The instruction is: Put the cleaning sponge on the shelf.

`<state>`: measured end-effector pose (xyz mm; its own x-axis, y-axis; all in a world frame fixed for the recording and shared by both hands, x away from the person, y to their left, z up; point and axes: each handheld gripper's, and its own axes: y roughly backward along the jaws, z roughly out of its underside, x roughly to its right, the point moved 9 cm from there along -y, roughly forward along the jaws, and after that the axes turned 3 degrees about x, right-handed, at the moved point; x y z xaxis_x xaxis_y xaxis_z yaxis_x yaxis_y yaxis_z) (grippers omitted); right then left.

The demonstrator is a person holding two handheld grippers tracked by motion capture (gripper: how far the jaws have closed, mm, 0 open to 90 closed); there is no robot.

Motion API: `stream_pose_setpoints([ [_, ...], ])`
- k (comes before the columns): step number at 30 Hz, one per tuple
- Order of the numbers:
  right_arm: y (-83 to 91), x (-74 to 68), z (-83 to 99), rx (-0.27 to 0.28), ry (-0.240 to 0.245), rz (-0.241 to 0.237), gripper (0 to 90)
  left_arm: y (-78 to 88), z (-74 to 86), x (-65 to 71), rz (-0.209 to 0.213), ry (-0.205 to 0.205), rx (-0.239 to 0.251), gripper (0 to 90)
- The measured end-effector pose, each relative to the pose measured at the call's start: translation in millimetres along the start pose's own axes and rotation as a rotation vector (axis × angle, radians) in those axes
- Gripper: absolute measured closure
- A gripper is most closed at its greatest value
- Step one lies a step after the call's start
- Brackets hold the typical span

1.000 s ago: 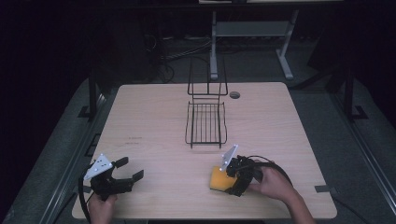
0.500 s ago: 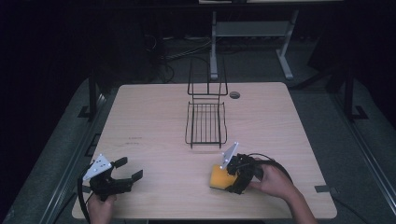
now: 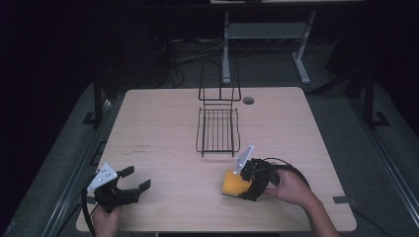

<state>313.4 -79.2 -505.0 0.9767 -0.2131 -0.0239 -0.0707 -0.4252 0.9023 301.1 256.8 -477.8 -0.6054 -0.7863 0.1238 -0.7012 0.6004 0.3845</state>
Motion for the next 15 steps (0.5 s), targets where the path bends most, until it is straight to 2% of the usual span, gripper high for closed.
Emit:
stream_pose_setpoints([
  [15,3.7,6.2,-8.8,0.001,0.005,-0.01,21.5,-0.4,-0.3,0.8,0.002,-0.004,0.0,14.0],
])
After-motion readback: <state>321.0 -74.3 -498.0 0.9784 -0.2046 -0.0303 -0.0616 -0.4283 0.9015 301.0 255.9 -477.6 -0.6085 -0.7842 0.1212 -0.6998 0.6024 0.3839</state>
